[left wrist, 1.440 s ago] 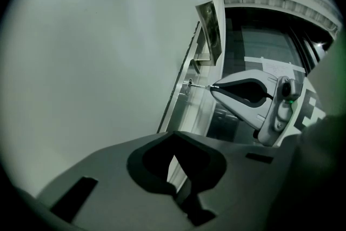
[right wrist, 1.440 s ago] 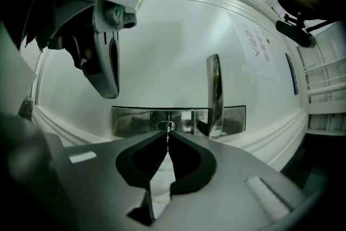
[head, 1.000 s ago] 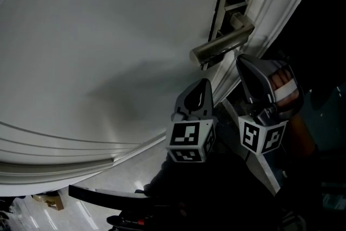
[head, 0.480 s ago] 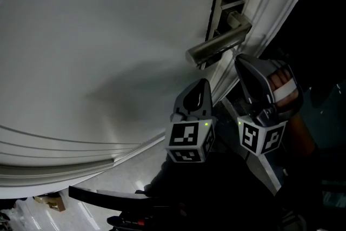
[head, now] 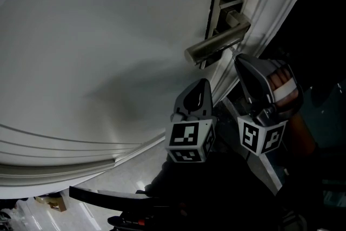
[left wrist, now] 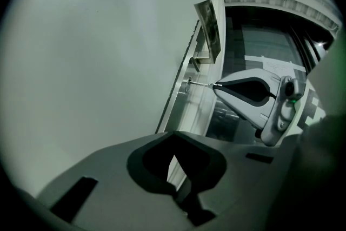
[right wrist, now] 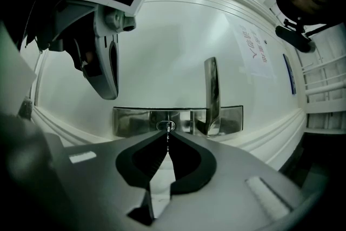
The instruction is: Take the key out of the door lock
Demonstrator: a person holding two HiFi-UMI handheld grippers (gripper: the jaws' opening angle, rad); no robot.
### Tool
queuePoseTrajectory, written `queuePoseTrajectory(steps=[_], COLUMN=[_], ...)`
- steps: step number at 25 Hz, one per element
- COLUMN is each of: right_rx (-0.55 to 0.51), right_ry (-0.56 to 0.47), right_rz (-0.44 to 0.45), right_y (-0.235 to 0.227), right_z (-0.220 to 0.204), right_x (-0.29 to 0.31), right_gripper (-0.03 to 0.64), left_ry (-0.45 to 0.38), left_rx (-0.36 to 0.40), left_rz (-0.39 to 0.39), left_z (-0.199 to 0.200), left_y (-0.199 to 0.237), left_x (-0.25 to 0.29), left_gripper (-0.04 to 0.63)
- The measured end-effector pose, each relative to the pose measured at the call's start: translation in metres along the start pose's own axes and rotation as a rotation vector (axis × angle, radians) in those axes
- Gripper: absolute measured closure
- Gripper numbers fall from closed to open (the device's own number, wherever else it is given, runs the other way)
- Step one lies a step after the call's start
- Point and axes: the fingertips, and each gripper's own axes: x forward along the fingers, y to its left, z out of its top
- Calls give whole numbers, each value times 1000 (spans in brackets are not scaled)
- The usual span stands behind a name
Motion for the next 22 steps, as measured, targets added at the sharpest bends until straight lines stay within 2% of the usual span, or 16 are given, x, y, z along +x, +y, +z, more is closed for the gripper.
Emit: queuePoseTrajectory(steps=[13, 18, 22], right_rx=[35, 152, 309], right_ry=[4, 44, 103], right_rz=[0, -12, -50], right_y=[2, 3, 2], right_z=[-2, -11, -22], right_x=[-6, -16, -26], right_gripper=[604, 604, 604], left_ry=[6, 8, 20], left_rx=[-4, -2, -3], left_rz=[-7, -7, -25], left_z=[-2, -4, -5], left_y=[-3, -4, -10], left_x=[2, 2, 2], left_gripper=[595, 595, 595])
